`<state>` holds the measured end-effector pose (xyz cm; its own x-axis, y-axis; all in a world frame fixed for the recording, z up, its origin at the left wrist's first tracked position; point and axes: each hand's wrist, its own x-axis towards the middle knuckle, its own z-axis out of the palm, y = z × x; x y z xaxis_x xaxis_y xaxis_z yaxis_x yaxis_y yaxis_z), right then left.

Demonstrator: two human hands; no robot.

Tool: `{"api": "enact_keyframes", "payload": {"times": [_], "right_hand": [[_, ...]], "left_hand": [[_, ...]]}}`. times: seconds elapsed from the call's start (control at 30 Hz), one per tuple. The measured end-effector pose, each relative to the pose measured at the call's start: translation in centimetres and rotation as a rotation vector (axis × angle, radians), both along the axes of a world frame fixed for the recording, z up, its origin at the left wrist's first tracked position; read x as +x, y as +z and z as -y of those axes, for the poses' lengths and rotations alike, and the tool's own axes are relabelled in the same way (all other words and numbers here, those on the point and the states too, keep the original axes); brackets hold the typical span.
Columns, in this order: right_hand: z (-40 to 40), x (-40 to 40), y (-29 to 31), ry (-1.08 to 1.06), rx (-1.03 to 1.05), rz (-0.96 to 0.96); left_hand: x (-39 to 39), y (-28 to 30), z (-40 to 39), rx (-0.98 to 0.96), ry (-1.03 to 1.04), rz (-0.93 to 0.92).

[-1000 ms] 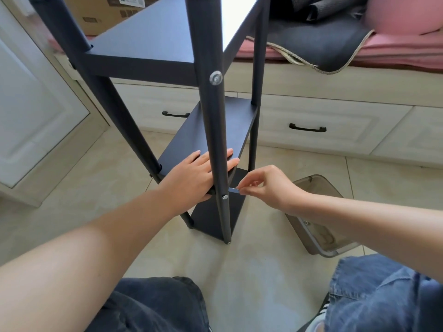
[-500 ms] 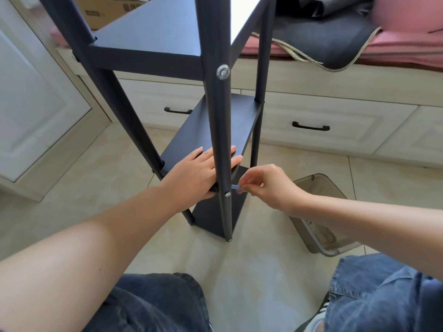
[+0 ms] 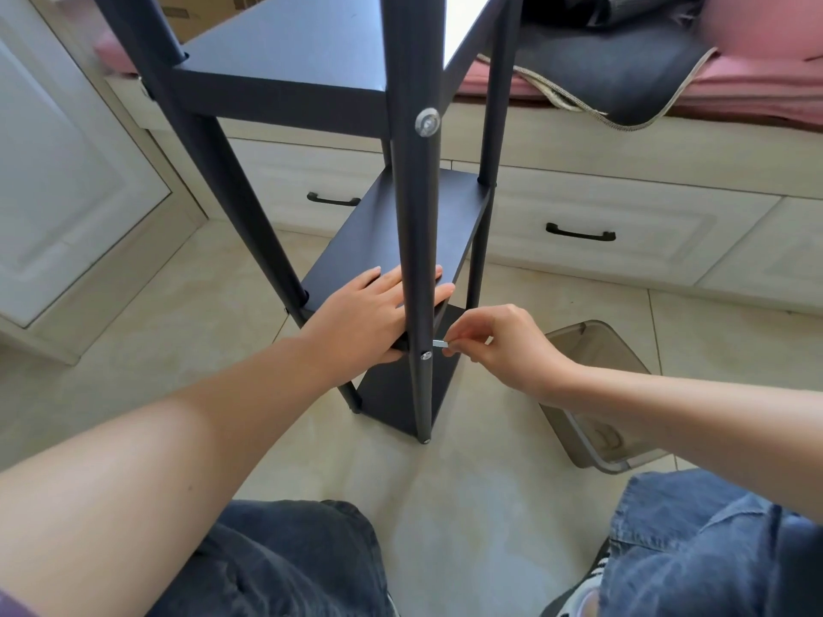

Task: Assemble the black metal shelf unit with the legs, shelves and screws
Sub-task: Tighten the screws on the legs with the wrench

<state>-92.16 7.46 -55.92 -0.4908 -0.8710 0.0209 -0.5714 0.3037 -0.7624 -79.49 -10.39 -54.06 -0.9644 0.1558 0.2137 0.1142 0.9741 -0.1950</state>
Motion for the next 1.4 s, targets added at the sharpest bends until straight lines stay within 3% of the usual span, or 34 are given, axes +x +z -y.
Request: {"api": "enact_keyframes", "payload": {"times": [1.0,1.2,1.4], "right_hand": [[0.9,0.2,-1.7,-0.058,0.077,0.053],[-0.7,-0.5,-1.2,-0.106,0.07,-0.132],[-0.9,-0.2,-1.0,-0.11,0.117,-0.173]], "left_hand": [[0.0,-0.1,0.3,0.025,-0.022,-0.023],[-0.1,-0.2,0.2,0.07,0.003,0.012],[-0.1,-0.1,0.2,0.103,0.022,0.046]]}}
